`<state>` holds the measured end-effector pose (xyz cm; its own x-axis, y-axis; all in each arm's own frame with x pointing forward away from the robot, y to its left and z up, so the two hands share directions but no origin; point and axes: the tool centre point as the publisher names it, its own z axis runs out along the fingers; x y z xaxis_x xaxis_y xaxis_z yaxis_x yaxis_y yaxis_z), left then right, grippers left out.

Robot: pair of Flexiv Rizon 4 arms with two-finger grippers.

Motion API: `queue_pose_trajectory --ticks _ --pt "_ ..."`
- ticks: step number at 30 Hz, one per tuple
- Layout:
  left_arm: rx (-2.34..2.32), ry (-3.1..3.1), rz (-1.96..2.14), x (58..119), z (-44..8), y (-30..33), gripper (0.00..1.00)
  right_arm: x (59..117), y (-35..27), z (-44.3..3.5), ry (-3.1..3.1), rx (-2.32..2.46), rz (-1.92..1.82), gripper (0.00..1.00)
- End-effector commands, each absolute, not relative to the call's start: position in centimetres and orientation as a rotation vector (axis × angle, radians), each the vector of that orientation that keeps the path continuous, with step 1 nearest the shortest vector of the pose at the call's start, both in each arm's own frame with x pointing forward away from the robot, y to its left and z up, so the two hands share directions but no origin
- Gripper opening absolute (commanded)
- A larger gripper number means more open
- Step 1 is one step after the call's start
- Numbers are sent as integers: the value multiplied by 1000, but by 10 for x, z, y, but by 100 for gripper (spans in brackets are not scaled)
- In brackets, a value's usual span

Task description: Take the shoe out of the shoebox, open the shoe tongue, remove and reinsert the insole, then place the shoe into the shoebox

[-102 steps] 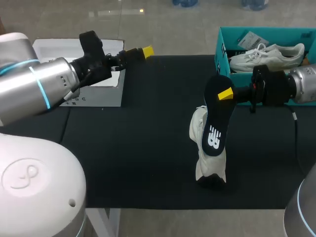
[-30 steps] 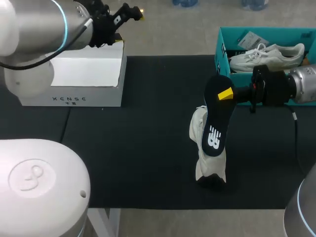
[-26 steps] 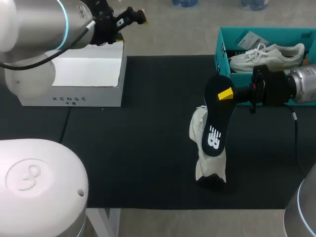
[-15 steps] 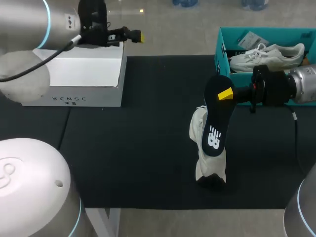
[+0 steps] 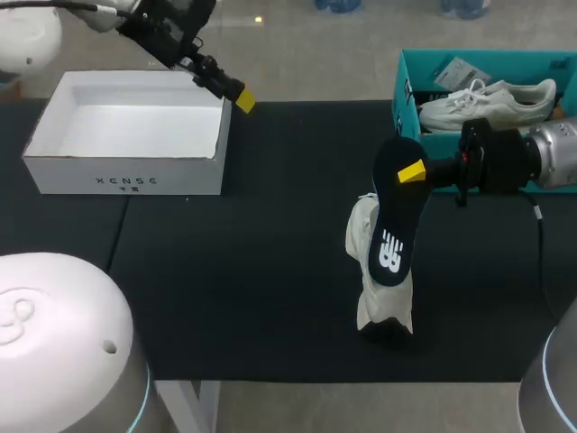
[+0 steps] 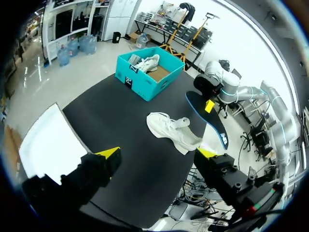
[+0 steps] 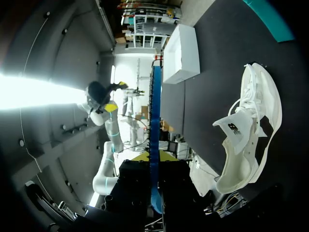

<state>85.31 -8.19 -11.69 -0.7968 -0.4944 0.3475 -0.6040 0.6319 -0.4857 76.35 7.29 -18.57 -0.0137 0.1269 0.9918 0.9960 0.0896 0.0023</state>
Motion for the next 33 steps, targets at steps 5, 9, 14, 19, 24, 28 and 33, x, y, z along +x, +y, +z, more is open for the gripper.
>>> queue_pose_trajectory --ticks 5,9,14,19,24,28,33 --pt "596 -2745 -226 848 -118 -91 100 763 73 -186 -1350 -1233 -1085 0" --pt "576 -2755 -175 844 -119 -87 100 763 73 -186 -1350 -1233 -1085 0" --pt "497 -2757 -99 840 -123 -78 100 763 73 -186 -1350 -1233 -1085 0" --pt "437 -2774 -46 834 -127 -74 100 763 73 -186 -1350 -1233 -1085 0" --pt "415 -2781 20 830 -125 -74 100 763 73 -186 -1350 -1233 -1085 0" --pt "389 -2797 72 825 -123 -71 100 763 73 -186 -1350 -1233 -1085 0" --pt "336 -2803 110 811 -126 -75 100 763 73 -186 -1350 -1233 -1085 0"
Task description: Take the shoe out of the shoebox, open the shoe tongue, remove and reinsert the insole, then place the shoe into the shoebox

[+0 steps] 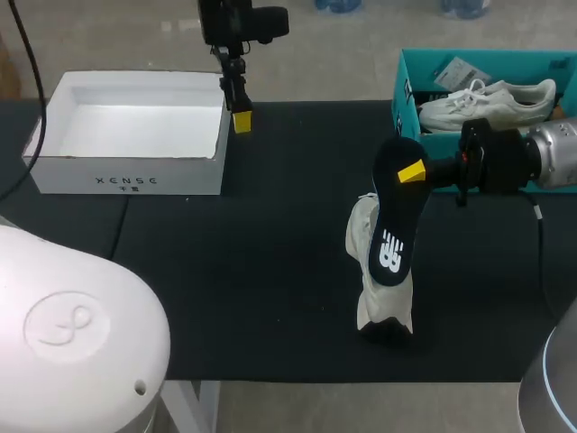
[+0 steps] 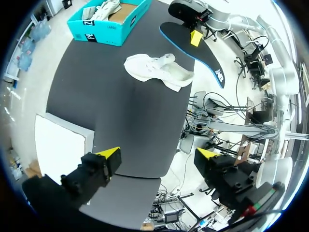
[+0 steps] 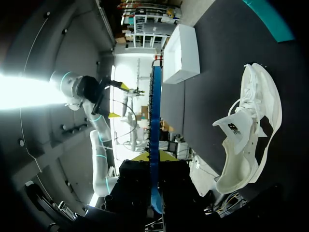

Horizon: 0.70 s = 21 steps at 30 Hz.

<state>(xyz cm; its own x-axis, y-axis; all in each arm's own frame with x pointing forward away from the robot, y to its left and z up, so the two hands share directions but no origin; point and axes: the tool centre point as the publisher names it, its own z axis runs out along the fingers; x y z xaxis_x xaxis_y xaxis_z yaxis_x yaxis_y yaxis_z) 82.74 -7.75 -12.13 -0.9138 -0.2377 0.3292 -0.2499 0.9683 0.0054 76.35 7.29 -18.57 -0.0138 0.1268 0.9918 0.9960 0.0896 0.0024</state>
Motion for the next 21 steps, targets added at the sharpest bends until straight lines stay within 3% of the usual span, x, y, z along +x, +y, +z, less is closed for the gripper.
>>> queue_pose_trajectory --ticks 1,21 --pt "310 -2811 106 805 -128 -77 100 763 73 -186 -1350 -1233 -1085 0" --pt "381 -2813 188 785 -130 -92 100 763 73 -186 -1350 -1233 -1085 0"
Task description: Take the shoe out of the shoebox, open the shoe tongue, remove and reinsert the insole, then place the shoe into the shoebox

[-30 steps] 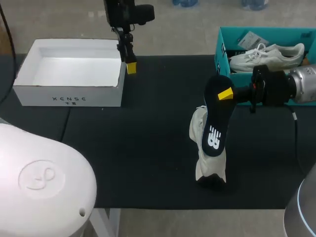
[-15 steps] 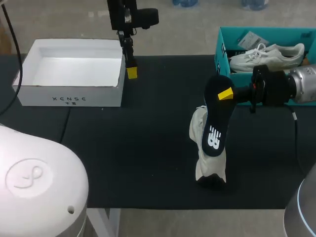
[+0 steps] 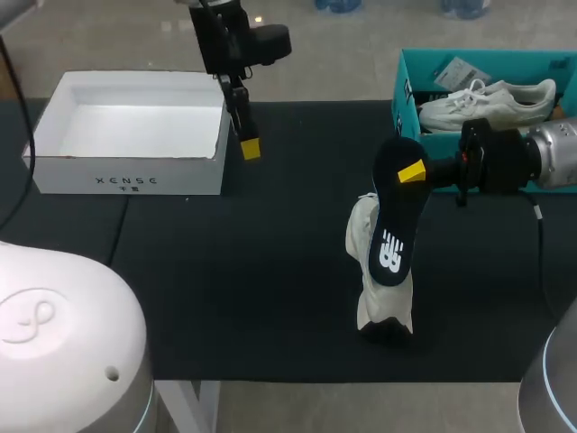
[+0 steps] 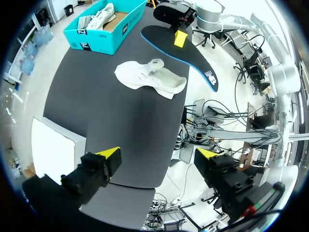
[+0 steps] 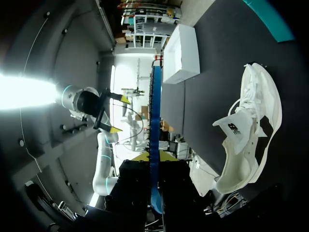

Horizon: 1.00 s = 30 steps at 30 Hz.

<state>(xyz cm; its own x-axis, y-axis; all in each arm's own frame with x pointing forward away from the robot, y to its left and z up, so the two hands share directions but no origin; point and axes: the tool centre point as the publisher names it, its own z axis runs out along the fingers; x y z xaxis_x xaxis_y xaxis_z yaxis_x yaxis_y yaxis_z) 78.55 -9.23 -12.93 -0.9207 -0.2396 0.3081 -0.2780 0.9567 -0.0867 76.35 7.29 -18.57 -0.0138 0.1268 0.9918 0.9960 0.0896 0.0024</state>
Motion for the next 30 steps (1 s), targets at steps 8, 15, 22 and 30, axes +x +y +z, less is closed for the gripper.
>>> queue_pose_trajectory --ticks 8,15,22,30 --pt "331 -2871 197 782 -124 -101 100 763 73 -186 -1350 -1233 -1085 0" --pt "21 -2975 196 770 -104 -124 100 763 73 -186 -1350 -1233 -1085 0" --pt "-301 -2983 219 759 -95 -139 100 763 77 -187 -1362 -1218 -1062 0" --pt "-712 -2928 264 744 -85 -150 100 764 111 -197 -1374 -1140 -1003 0"
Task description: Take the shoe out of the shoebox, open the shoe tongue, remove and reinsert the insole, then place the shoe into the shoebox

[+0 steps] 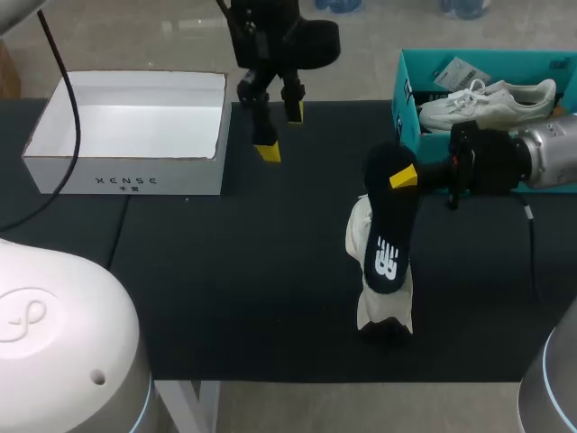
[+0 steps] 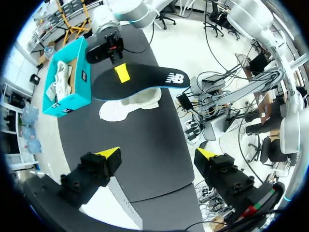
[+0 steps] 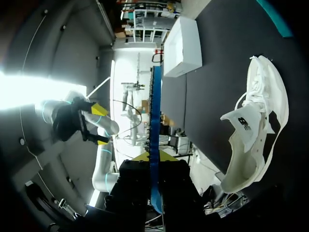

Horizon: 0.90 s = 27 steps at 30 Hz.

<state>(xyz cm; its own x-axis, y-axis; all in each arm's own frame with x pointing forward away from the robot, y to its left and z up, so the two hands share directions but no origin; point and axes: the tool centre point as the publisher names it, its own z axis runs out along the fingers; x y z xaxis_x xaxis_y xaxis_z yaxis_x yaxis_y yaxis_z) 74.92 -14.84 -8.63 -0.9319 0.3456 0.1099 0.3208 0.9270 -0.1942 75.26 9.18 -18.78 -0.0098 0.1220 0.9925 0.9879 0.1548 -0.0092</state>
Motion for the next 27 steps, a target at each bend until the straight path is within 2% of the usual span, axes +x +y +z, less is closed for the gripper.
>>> queue_pose_trajectory --ticks 1,8,27 --pt "-795 -2913 270 742 -85 -150 100 765 115 -198 -1375 -1132 -996 0" --pt "-1153 -2868 290 732 -82 -162 100 762 129 -202 -1377 -1102 -973 0" --pt "-1663 -2611 286 750 -86 -203 100 753 127 -203 -1370 -1103 -959 0"
